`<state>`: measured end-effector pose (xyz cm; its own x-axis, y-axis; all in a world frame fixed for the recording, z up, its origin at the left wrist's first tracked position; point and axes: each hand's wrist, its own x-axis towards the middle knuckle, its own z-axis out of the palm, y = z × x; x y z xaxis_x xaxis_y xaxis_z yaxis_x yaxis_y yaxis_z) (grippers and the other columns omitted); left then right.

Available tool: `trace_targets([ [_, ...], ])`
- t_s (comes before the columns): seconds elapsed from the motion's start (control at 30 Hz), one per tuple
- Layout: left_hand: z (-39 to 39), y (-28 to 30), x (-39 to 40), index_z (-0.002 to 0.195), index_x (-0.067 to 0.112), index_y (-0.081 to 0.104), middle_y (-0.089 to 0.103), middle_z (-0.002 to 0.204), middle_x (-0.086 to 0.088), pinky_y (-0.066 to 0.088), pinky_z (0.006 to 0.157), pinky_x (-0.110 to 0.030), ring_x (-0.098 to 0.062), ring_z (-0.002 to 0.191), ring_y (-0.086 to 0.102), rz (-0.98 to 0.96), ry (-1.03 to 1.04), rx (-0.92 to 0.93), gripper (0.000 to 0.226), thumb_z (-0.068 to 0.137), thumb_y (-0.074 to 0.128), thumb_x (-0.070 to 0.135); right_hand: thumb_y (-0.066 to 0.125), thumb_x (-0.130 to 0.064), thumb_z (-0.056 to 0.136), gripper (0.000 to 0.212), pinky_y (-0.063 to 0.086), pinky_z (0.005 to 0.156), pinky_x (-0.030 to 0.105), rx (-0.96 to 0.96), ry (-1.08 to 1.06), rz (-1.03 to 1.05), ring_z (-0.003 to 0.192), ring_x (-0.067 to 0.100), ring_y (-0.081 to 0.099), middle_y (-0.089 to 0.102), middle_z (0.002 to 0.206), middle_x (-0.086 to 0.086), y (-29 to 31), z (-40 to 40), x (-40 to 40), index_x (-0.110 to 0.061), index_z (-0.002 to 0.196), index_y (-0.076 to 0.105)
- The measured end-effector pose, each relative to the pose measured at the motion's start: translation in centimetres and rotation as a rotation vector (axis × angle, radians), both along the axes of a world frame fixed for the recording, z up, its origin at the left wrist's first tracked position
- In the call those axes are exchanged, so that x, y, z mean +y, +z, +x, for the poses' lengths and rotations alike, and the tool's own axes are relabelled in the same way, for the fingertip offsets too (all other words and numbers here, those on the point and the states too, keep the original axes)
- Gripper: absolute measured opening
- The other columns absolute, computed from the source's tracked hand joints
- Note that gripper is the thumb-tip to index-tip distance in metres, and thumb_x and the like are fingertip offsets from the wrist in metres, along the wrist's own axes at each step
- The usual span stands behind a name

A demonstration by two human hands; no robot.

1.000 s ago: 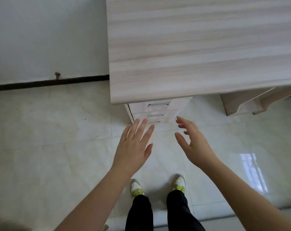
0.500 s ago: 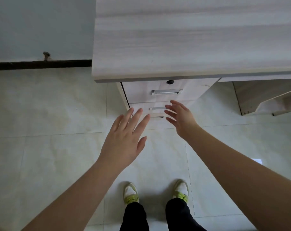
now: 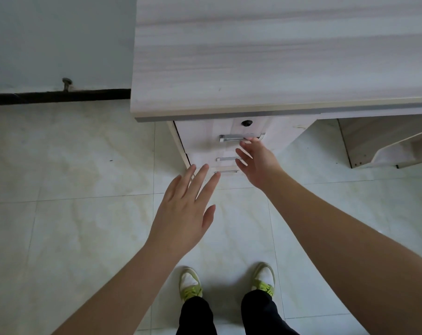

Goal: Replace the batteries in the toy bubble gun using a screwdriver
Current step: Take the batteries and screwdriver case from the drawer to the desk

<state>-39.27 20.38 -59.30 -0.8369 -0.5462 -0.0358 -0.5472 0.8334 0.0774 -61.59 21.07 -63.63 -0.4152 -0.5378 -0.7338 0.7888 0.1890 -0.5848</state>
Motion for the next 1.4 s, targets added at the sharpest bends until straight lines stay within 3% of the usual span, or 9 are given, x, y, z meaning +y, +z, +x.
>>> trace_targets([
  [0.17, -3.0, 1.3, 0.0, 0.154, 0.018, 0.019, 0.018, 0.160, -0.010, 0.021, 0.118, -0.048, -0.030, 0.147, 0.018, -0.032, -0.009, 0.057, 0.070, 0.094, 0.051, 0.032, 0.042, -0.011, 0.099, 0.033, 0.048, 0.090, 0.037, 0.011, 0.082, 0.009, 0.110, 0.021, 0.060, 0.059, 0.123, 0.005, 0.8, 1.5, 3.8, -0.020, 0.130, 0.050],
  [0.27, -4.6, 1.9, 0.0, 0.155, 0.014, 0.011, 0.008, 0.162, -0.010, 0.012, 0.120, -0.047, -0.028, 0.149, 0.010, -0.044, 0.044, 0.054, 0.074, 0.094, 0.047, 0.037, 0.041, -0.016, 0.099, 0.036, 0.050, 0.091, 0.036, 0.145, 0.199, 0.089, 0.110, 0.019, 0.062, 0.062, 0.123, 0.002, 2.7, 2.6, 7.5, -0.025, 0.133, 0.051],
  [0.47, -5.0, 0.7, -0.5, 0.153, 0.010, 0.020, 0.024, 0.158, -0.010, 0.016, 0.119, -0.048, -0.028, 0.146, 0.020, 0.004, 0.092, -0.001, 0.075, 0.091, 0.050, 0.042, 0.041, -0.022, 0.100, 0.035, 0.044, 0.087, 0.020, 0.989, 0.356, 0.292, 0.111, 0.003, 0.052, 0.052, 0.125, -0.015, 8.5, 2.8, 12.6, -0.035, 0.132, 0.048],
  [0.6, -4.8, 1.2, -0.7, 0.149, 0.013, 0.031, 0.037, 0.149, -0.007, 0.024, 0.115, -0.046, -0.027, 0.139, 0.033, -0.007, 0.087, 0.026, 0.066, 0.091, 0.048, 0.040, 0.045, -0.020, 0.099, 0.042, 0.028, 0.108, 0.030, 1.627, 0.590, 0.276, 0.130, 0.015, 0.038, 0.044, 0.141, -0.001, 8.9, 0.2, 11.1, -0.018, 0.141, 0.043],
  [0.67, -4.8, 1.7, -0.8, 0.147, 0.013, 0.034, 0.043, 0.143, -0.005, 0.027, 0.113, -0.047, -0.026, 0.132, 0.040, -0.012, 0.086, 0.030, 0.062, 0.092, 0.045, 0.041, 0.041, -0.028, 0.099, 0.044, 0.024, 0.111, 0.037, 1.778, 0.772, 0.320, 0.132, 0.022, 0.037, 0.044, 0.143, 0.003, 7.7, -1.0, 9.8, -0.016, 0.141, 0.043],
  [0.8, -4.7, 2.5, -0.2, 0.141, 0.011, 0.042, 0.050, 0.127, -0.004, 0.035, 0.107, -0.047, -0.026, 0.117, 0.047, -0.018, 0.082, 0.027, 0.058, 0.093, 0.039, 0.044, 0.031, -0.041, 0.096, 0.050, 0.022, 0.115, 0.046, 1.833, 1.027, 0.483, 0.126, 0.027, 0.046, 0.055, 0.132, 0.003, 5.8, -0.8, 9.8, -0.016, 0.135, 0.049],
  [1.0, -3.3, 2.9, 2.9, 0.129, 0.016, 0.050, 0.054, 0.119, -0.001, 0.039, 0.099, -0.042, -0.024, 0.110, 0.051, 0.039, 0.086, -0.001, 0.047, 0.093, 0.037, 0.043, 0.035, -0.036, 0.095, 0.045, 0.025, 0.114, 0.047, 1.830, 1.032, 0.486, 0.120, 0.027, 0.049, 0.058, 0.126, 0.002, 6.5, 1.4, 13.7, -0.017, 0.133, 0.051],
  [1.23, 0.5, 3.7, 6.8, 0.141, 0.017, 0.039, 0.049, 0.131, 0.003, 0.032, 0.109, -0.040, -0.021, 0.121, 0.047, 0.157, 0.035, -0.049, 0.051, 0.096, 0.036, 0.040, 0.026, -0.039, 0.095, 0.051, 0.025, 0.115, 0.046, 1.714, 1.170, 0.518, 0.121, 0.026, 0.049, 0.057, 0.128, 0.002, 7.8, 3.8, 17.9, -0.018, 0.134, 0.051],
  [1.4, 1.6, 4.2, 9.9, 0.133, 0.016, 0.049, 0.056, 0.122, 0.002, 0.037, 0.105, -0.041, -0.022, 0.113, 0.052, 0.203, 0.082, -0.015, 0.046, 0.094, 0.039, 0.038, 0.028, -0.039, 0.095, 0.048, 0.027, 0.113, 0.045, 1.677, 1.178, 0.551, 0.116, 0.026, 0.053, 0.061, 0.122, 0.002, 8.3, 5.8, 20.6, -0.018, 0.128, 0.056],
])
